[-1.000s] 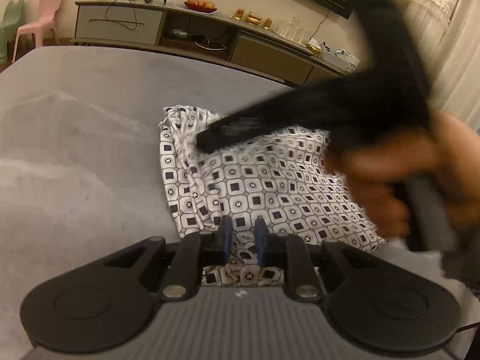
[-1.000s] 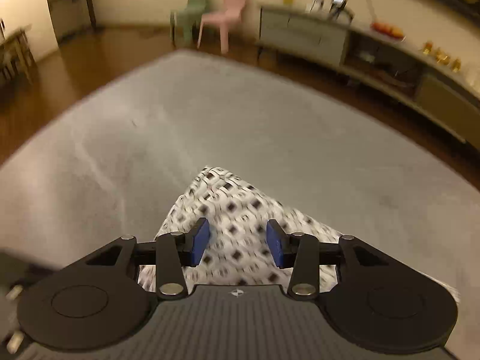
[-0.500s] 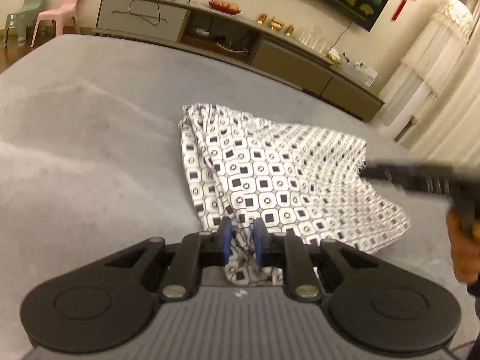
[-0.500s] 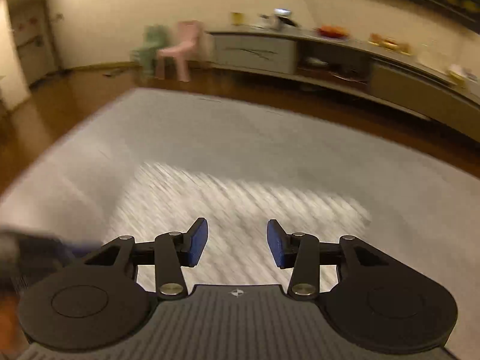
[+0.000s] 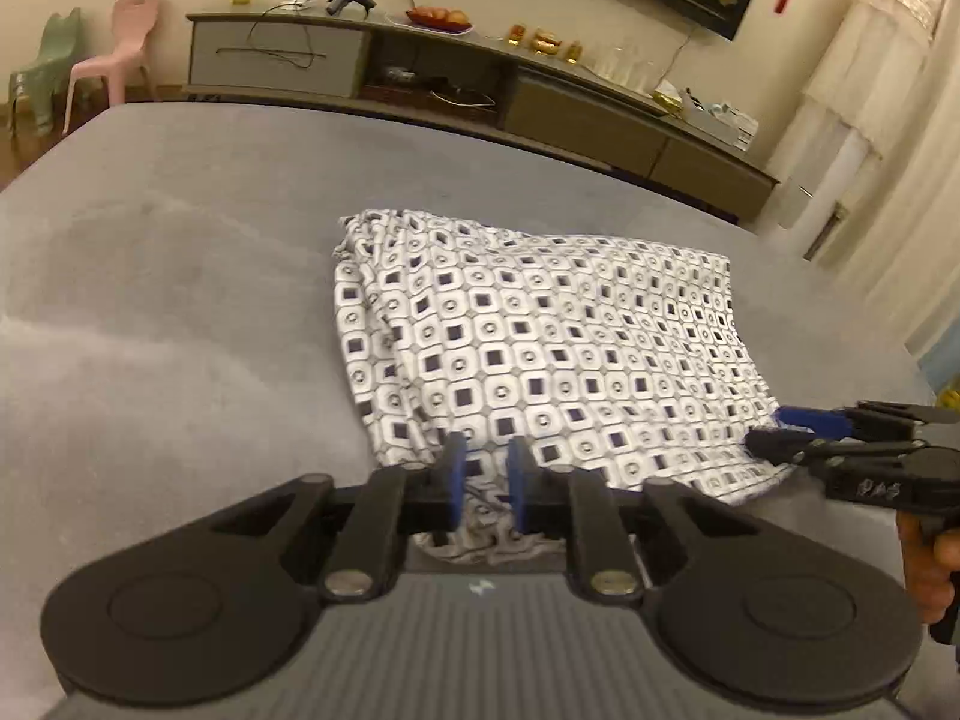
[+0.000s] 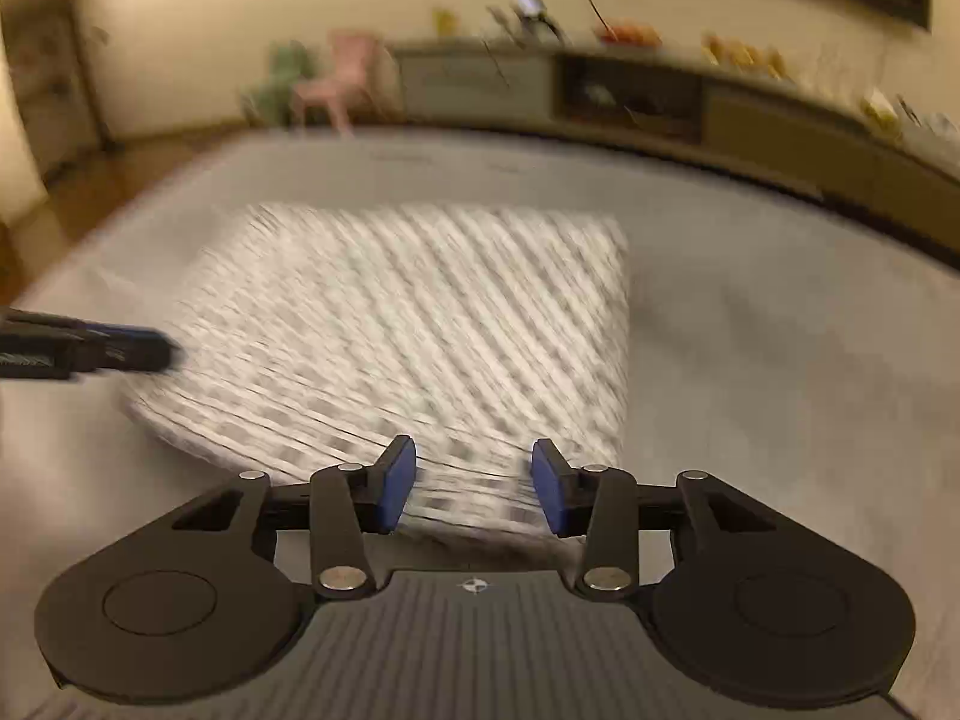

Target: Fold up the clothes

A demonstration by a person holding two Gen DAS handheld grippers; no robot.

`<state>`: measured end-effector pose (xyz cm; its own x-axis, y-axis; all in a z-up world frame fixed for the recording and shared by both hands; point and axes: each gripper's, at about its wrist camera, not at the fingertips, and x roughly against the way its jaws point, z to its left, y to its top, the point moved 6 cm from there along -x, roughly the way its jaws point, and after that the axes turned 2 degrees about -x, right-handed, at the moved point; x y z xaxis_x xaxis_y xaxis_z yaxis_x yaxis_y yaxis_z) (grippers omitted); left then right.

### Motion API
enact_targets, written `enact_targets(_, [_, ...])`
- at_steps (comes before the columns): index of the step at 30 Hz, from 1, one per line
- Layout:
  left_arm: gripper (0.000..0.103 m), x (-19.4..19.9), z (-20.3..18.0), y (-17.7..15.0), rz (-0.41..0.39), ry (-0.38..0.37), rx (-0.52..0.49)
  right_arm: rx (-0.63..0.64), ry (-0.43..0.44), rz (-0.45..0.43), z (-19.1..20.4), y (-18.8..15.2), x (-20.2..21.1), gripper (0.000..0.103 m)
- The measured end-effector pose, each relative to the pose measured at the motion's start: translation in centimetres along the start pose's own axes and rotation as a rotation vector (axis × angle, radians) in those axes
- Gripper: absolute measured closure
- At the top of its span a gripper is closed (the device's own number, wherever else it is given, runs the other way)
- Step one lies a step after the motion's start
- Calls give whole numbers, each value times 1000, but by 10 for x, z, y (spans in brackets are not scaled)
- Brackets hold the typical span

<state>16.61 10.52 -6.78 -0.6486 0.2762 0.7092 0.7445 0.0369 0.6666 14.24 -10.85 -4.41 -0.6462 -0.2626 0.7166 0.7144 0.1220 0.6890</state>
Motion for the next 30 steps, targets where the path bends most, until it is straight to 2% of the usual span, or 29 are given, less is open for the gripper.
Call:
enact_targets(1, [90, 0, 1, 1, 2, 12, 6, -21, -3, 0, -6, 0, 1, 54])
enact_targets(4, [77, 6, 9, 0, 7, 67, 23, -76, -21, 3, -22, 1, 6, 54])
enact_targets(6, [68, 14, 5, 2, 1, 105, 16, -69, -87, 14, -26, -2, 18, 52])
enact_targets(7, [59, 22, 1, 3, -10, 107, 12, -61, -123, 17, -28, -5, 26, 50])
enact_targets(8, [47, 28, -6, 4, -25, 90, 8, -51, -150, 15, -28, -7, 36, 47])
enact_targets(9, [40, 34, -13, 5, -40, 74, 6, -41, -158, 5, -25, -10, 48, 34])
enact_targets(10, [28, 39, -22, 4, -50, 60, 4, -35, -164, -4, -22, -14, 59, 24])
enact_targets(11, [23, 44, -30, 2, -58, 46, -4, -29, -165, -13, -18, -17, 71, 22])
enact_targets(14, [16, 52, -55, -9, -57, 33, -45, -34, -143, -19, -3, -28, 93, 20])
enact_targets(19, [11, 60, -80, -27, -53, 48, -97, -45, -133, -41, 14, -49, 110, 18])
enact_targets(24, [6, 72, -87, -37, -67, 40, -71, -76, -123, -43, 22, -66, 109, 17])
enact_targets(25, [0, 75, -88, -39, -68, 32, -64, -73, -124, -44, 24, -67, 108, 17])
enact_targets(30, [0, 84, -99, -48, -87, 55, -103, -42, -120, -71, 37, -66, 108, 14])
